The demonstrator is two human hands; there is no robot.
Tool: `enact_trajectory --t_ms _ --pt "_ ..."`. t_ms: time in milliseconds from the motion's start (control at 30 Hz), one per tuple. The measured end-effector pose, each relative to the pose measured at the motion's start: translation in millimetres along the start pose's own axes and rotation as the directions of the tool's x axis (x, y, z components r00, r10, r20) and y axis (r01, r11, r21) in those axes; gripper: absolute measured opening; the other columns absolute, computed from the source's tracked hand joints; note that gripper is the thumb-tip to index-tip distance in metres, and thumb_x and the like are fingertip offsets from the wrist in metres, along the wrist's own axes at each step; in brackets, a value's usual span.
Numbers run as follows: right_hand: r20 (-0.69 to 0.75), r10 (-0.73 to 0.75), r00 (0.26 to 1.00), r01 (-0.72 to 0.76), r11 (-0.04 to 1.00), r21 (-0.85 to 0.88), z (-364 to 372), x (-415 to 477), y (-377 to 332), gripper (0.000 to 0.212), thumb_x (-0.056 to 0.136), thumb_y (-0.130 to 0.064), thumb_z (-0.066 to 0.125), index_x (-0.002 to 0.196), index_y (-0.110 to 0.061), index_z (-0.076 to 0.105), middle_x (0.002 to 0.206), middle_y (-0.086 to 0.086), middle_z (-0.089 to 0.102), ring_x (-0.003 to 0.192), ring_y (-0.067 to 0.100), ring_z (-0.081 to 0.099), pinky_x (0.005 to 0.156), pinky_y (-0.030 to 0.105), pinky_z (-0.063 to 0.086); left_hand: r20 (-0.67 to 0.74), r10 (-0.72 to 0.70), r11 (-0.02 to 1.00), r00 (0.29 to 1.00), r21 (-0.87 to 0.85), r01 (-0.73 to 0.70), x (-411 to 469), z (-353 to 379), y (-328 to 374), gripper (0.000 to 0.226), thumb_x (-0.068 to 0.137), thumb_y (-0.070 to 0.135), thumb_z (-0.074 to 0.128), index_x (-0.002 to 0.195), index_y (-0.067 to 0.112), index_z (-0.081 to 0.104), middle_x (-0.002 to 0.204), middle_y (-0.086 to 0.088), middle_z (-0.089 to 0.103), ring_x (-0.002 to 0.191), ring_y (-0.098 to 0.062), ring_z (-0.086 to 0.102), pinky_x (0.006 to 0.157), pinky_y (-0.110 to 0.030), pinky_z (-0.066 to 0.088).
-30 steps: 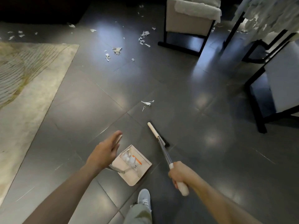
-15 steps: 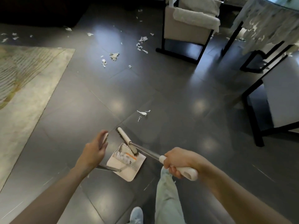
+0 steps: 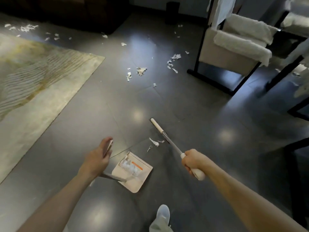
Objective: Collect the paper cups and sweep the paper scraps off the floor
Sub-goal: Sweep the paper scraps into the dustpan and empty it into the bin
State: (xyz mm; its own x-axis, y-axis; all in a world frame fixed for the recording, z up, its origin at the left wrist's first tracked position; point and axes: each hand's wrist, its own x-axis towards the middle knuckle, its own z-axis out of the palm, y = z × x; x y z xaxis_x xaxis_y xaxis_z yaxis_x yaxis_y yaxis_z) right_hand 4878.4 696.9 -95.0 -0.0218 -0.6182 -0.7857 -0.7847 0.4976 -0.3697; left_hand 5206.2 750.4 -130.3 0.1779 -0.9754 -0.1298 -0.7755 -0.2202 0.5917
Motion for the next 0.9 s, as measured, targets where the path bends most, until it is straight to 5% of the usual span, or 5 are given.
enact_trajectory --t_ms 200,367,500,800,900 --pt "0.118 0.041 0.992 -0.014 0.976 -0.218 -14.2 46.4 -22.2 0.026 0.086 -0.003 0.05 0.111 0.002 0.054 0.079 0.013 0.063 0.066 0.025 0.059 0.064 0.031 0.048 0.001 0.02 1.0 1.0 -0.02 -0.02 39.1 11.8 18.0 0.04 0.093 0.012 0.056 0.131 0.018 0.047 0.101 -0.013 0.069 0.09 -0.034 0.065 0.071 -0.033 0.045" --pt "0.345 0.043 0.938 0.067 0.951 -0.303 5.3 30.3 -52.1 0.018 0.083 0.001 0.051 0.101 -0.001 0.057 0.087 0.014 0.061 0.065 0.024 0.055 0.066 0.034 0.049 -0.02 -0.027 0.998 0.999 -0.064 0.026 54.8 10.1 18.8 0.042 0.091 0.009 0.057 0.131 0.019 0.048 0.098 -0.014 0.069 0.087 -0.037 0.065 0.073 -0.038 0.047" --pt "0.433 0.101 0.896 -0.051 0.991 -0.127 -22.3 15.2 -78.6 0.023 0.088 0.003 0.045 0.106 -0.002 0.058 0.06 0.008 0.05 0.04 0.011 0.041 0.042 0.022 0.037 -0.031 -0.067 0.993 0.997 -0.105 0.063 70.5 15.0 27.9 0.041 0.092 0.01 0.056 0.131 0.018 0.048 0.103 -0.015 0.068 0.091 -0.04 0.064 0.075 -0.04 0.046" --pt "0.303 -0.066 0.951 0.07 0.998 -0.003 -81.1 9.4 -89.5 0.058 0.073 -0.005 0.051 0.129 -0.019 0.052 0.048 0.0 0.051 0.039 0.012 0.045 0.04 0.021 0.041 -0.05 0.002 0.997 0.999 -0.076 -0.006 140.8 0.4 43.3 0.043 0.09 0.009 0.058 0.128 0.025 0.046 0.099 -0.012 0.069 0.085 -0.039 0.066 0.068 -0.033 0.041" --pt "0.196 -0.111 0.974 0.117 0.993 -0.022 -100.7 45.6 -96.7 0.039 0.072 -0.006 0.048 0.111 -0.005 0.055 0.048 0.002 0.052 0.035 0.013 0.045 0.041 0.022 0.041 -0.08 0.005 0.995 0.997 -0.094 -0.012 180.3 -3.4 59.1 0.042 0.091 0.01 0.057 0.129 0.023 0.044 0.107 -0.01 0.069 0.092 -0.039 0.066 0.074 -0.037 0.046"
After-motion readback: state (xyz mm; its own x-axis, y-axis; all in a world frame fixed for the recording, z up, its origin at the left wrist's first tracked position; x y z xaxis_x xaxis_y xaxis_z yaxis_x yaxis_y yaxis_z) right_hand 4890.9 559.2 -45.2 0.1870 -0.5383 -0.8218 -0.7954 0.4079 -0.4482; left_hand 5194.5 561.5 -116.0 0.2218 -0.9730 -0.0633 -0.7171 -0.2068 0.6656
